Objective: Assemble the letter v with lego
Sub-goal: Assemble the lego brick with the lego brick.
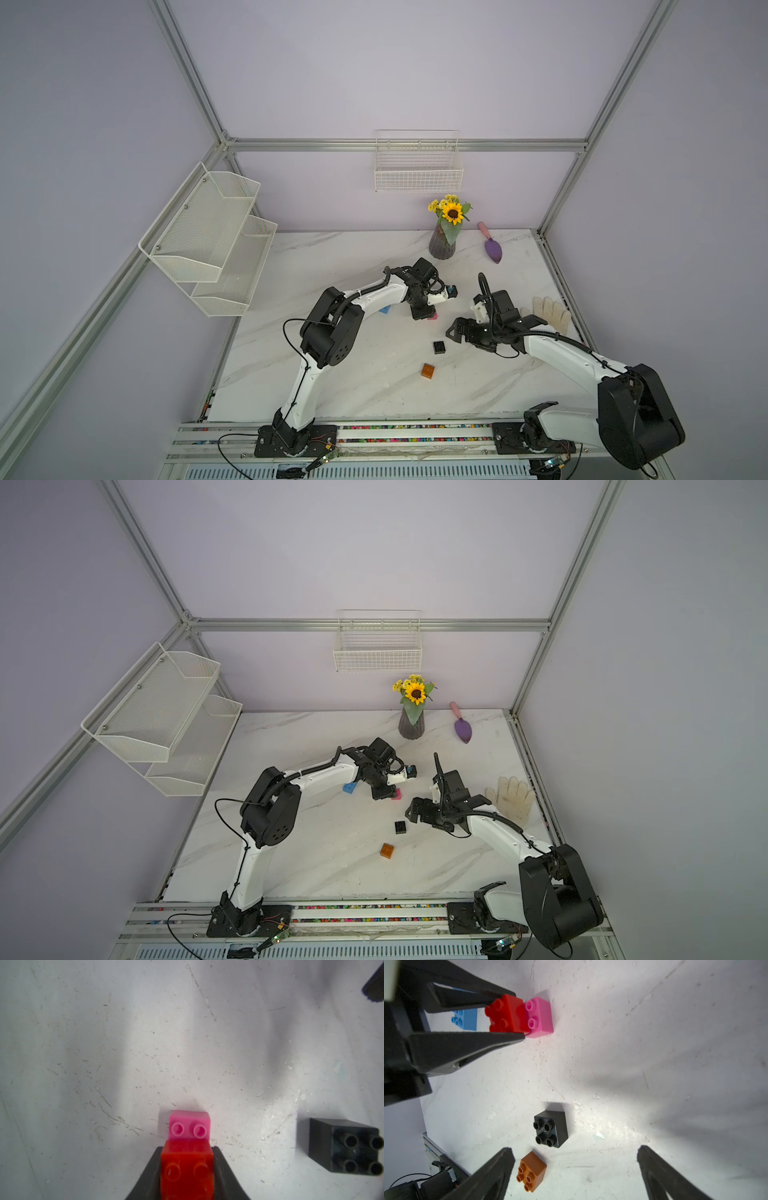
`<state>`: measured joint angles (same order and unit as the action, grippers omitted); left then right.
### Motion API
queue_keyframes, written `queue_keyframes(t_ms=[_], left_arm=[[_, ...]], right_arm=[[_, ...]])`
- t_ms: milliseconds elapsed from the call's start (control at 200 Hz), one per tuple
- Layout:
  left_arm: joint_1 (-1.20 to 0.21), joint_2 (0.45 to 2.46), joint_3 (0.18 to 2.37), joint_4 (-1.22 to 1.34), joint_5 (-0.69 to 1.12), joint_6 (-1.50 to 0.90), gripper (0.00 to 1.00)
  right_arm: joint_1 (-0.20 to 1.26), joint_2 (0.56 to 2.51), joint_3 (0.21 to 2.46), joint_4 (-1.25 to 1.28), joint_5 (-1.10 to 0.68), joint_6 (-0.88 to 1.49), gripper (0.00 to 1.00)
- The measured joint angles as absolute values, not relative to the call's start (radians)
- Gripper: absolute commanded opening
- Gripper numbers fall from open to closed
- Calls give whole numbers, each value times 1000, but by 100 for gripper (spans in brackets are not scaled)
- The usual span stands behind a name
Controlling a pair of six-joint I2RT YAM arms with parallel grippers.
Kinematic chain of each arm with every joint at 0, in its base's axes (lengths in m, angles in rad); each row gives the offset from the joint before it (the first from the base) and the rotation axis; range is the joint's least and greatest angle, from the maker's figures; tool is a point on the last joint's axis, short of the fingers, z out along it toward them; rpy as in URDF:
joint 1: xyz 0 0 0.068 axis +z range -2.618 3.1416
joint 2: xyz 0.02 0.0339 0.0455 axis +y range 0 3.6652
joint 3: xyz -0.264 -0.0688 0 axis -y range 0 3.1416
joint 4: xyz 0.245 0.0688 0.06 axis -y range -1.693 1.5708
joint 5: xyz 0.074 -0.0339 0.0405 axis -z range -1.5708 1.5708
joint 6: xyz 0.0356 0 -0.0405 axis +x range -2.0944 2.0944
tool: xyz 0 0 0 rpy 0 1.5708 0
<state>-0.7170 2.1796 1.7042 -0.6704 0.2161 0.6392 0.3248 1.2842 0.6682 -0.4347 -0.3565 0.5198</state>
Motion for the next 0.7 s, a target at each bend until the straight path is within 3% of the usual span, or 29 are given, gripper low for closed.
queue_keyframes(t_ms=[375, 700], left_arm=[[-720, 2227, 1790, -761, 235, 676, 30], [-715, 2199, 1728, -709, 260, 672, 30]], right_arm=[[314, 1273, 668, -434, -376, 515, 97], [310, 1250, 668, -442, -373, 513, 97]])
